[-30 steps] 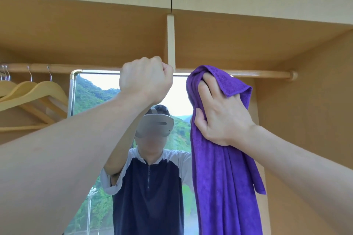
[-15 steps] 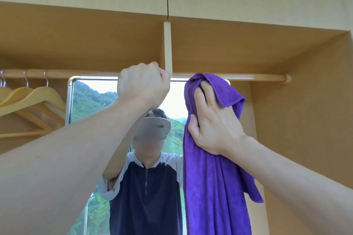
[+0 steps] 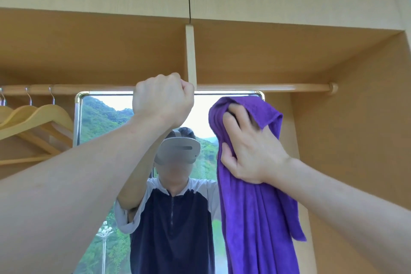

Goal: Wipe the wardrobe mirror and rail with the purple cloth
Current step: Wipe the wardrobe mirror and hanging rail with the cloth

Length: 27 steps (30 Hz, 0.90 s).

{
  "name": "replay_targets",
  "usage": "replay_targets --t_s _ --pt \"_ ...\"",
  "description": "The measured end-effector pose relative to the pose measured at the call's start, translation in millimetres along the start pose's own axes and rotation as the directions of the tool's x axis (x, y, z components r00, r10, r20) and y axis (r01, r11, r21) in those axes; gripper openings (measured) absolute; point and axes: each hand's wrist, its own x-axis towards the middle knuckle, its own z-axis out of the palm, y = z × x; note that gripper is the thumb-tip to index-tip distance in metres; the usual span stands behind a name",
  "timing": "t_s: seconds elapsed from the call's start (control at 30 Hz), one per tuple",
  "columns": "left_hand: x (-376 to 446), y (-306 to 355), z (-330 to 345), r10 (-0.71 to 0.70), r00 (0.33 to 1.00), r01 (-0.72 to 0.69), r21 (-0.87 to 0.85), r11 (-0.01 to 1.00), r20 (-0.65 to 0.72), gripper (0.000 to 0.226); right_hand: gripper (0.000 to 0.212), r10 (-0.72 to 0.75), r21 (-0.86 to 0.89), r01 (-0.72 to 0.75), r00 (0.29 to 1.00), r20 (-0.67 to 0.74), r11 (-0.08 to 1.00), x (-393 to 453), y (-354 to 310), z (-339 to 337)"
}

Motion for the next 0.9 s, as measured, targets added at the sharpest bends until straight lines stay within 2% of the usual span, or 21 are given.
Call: replay_targets --t_s 0.1,0.27,0.47,0.6,0.73,0.9 --pt "0 0 0 0.009 1.000 -0.009 0.000 1.000 -0.003 0.036 0.033 0.009 0.009 -0.009 0.999 -0.052 1.000 11 6 -1" --pt "2 -1 1 0.010 1.000 -0.010 -0.007 1.000 0.005 0.036 0.037 0.073 0.063 -0.068 0.995 -0.072 0.996 -6 -10 7" --pt "2 -1 3 0.023 1.000 -0.023 0.004 1.000 -0.014 0.038 0.055 0.028 0.132 -0.034 0.999 0.047 0.991 -73 -33 19" --pt "2 -1 3 0.021 1.000 -0.022 -0.003 1.000 -0.011 0.039 0.057 -0.029 0.133 0.016 0.995 0.098 0.991 -77 -22 19" --pt "2 -1 4 0.027 0.999 -0.027 -0.006 1.000 -0.022 0.039 0.050 0.039 0.119 -0.036 0.999 -0.028 0.992 -25 -7 10" --pt "1 -1 5 0.024 0.999 -0.024 0.005 1.000 -0.049 0.038 0.041 0.218 0.126 -0.197 0.959 -0.182 0.972 21 -26 15"
